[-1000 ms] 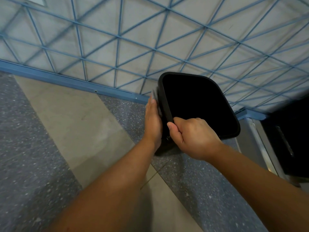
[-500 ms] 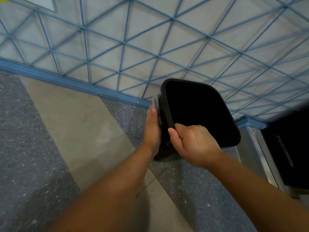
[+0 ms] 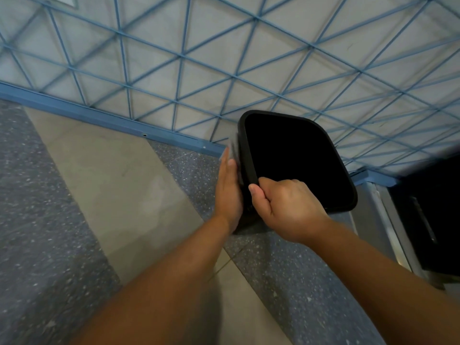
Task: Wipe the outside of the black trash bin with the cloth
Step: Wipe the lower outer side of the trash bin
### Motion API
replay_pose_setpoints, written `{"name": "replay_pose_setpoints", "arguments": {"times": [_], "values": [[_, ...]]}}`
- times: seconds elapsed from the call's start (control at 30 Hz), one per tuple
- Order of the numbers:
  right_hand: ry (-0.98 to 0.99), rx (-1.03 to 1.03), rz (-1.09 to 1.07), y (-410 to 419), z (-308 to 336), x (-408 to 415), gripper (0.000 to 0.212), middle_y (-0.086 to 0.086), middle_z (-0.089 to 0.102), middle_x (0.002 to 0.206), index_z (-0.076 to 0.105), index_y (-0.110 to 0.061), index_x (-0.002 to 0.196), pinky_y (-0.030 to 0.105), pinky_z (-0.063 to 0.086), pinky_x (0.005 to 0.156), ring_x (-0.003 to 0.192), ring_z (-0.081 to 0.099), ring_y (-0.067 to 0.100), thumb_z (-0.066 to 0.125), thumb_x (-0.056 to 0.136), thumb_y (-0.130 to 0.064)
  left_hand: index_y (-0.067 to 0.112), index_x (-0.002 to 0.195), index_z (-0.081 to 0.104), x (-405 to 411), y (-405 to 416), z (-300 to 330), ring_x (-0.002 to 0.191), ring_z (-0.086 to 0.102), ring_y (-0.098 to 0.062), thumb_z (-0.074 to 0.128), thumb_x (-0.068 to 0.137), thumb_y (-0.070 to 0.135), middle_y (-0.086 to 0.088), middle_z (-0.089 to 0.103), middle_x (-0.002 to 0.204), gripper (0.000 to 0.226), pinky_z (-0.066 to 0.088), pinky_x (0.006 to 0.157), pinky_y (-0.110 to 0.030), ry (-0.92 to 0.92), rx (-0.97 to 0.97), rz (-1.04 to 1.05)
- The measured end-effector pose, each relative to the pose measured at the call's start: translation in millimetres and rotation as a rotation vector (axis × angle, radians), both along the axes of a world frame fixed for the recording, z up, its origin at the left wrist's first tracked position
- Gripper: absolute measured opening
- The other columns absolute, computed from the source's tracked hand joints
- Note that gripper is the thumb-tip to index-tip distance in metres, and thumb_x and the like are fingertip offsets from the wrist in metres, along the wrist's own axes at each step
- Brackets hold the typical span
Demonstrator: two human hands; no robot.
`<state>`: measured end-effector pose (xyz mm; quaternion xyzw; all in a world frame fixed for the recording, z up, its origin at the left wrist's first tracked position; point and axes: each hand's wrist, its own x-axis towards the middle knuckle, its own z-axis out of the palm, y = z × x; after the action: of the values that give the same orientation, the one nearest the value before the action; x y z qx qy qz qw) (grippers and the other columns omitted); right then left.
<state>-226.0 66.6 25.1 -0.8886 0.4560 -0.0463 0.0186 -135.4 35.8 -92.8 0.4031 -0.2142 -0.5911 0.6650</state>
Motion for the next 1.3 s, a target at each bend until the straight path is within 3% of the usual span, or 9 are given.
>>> {"name": "replay_pose_setpoints", "arguments": {"times": [0.1, 0.23, 0.33, 0.47, 0.63, 0.77, 0.97, 1.13, 1.3], "values": [[-0.013, -0.008, 0.000, -0.5, -1.2, 0.7, 0.043, 0.001, 0.050, 0.053, 0.041, -0.021, 0.067, 0.032, 0.032, 0.048, 0.048, 0.053, 0.028, 0.020, 0.094, -0.048, 0.026, 0.149, 0.055, 8.0, -14.6, -0.6, 0.146, 0.050, -0.024, 0.058, 0.078, 0.088, -0.007, 0.055, 0.155, 0.094, 0.033, 0.126, -0.052, -0.006, 0.079, -0.080], [0.001, 0.012, 0.007, -0.2, 0.4, -0.6, 0.042, -0.004, 0.043, 0.054, 0.040, -0.022, 0.067, 0.032, 0.032, 0.049, 0.049, 0.053, 0.028, 0.020, 0.093, -0.048, 0.023, 0.154, 0.047, 5.5, -4.9, 11.4, 0.150, 0.043, -0.017, 0.041, 0.099, 0.063, -0.001, 0.050, 0.159, 0.068, 0.031, 0.127, -0.042, -0.115, -0.049, -0.030], [0.007, 0.017, -0.003, -0.2, 0.8, -0.7, 0.043, -0.004, 0.043, 0.055, 0.039, -0.022, 0.067, 0.034, 0.035, 0.049, 0.050, 0.052, 0.027, 0.018, 0.093, -0.050, 0.022, 0.145, 0.059, 12.8, -15.2, 4.2, 0.143, 0.052, -0.026, 0.050, 0.087, 0.077, -0.009, 0.059, 0.150, 0.080, 0.034, 0.125, -0.055, -0.029, 0.050, -0.069], [0.003, 0.025, -0.005, -1.0, 2.7, 0.9, 0.042, -0.005, 0.044, 0.054, 0.039, -0.023, 0.067, 0.033, 0.036, 0.049, 0.049, 0.053, 0.026, 0.019, 0.093, -0.049, 0.020, 0.152, 0.051, 9.6, -3.0, 22.1, 0.148, 0.046, -0.016, 0.040, 0.099, 0.056, -0.002, 0.053, 0.156, 0.065, 0.034, 0.126, -0.038, -0.162, -0.017, -0.022], [0.008, 0.012, 0.003, -0.3, 1.8, 0.7, 0.042, -0.004, 0.043, 0.053, 0.040, -0.022, 0.067, 0.033, 0.036, 0.048, 0.047, 0.051, 0.026, 0.020, 0.094, -0.048, 0.019, 0.138, 0.066, 21.2, -21.9, 12.0, 0.134, 0.061, -0.022, 0.049, 0.087, 0.064, -0.006, 0.068, 0.140, 0.070, 0.042, 0.120, -0.051, -0.029, 0.092, -0.036], [0.005, 0.027, -0.015, -1.0, 2.4, 0.5, 0.043, -0.003, 0.043, 0.054, 0.040, -0.022, 0.066, 0.034, 0.034, 0.049, 0.049, 0.053, 0.028, 0.019, 0.093, -0.050, 0.022, 0.144, 0.060, 12.1, -16.6, 17.1, 0.141, 0.055, -0.014, 0.045, 0.092, 0.060, 0.001, 0.062, 0.148, 0.067, 0.038, 0.124, -0.043, -0.123, 0.061, 0.001], [-0.016, 0.056, -0.031, -3.4, 0.4, 1.9, 0.045, 0.001, 0.049, 0.058, 0.041, -0.022, 0.068, 0.039, 0.041, 0.053, 0.055, 0.054, 0.030, 0.017, 0.092, -0.052, 0.010, 0.149, 0.054, -4.1, 35.6, 20.9, 0.147, 0.048, -0.026, 0.043, 0.094, 0.062, -0.012, 0.056, 0.153, 0.076, 0.034, 0.125, -0.050, -0.091, 0.054, 0.073], [-0.034, 0.098, -0.044, -5.4, -0.7, 2.5, 0.048, -0.002, 0.049, 0.058, 0.044, -0.024, 0.067, 0.042, 0.044, 0.057, 0.056, 0.053, 0.025, 0.015, 0.090, -0.055, 0.037, 0.156, 0.024, -31.0, 69.0, -0.7, 0.158, 0.014, 0.003, 0.033, 0.102, 0.060, 0.017, 0.021, 0.170, 0.059, 0.014, 0.133, -0.035, -0.181, -0.091, 0.094], [-0.037, 0.123, -0.061, -4.4, 1.6, 4.0, 0.046, -0.002, 0.052, 0.058, 0.043, -0.026, 0.067, 0.043, 0.046, 0.057, 0.055, 0.054, 0.021, 0.016, 0.091, -0.054, 0.058, 0.150, 0.032, -35.6, 63.0, 8.8, 0.160, 0.017, -0.005, 0.034, 0.099, 0.065, 0.015, 0.025, 0.171, 0.052, 0.015, 0.132, -0.043, -0.126, -0.096, 0.072]]}}
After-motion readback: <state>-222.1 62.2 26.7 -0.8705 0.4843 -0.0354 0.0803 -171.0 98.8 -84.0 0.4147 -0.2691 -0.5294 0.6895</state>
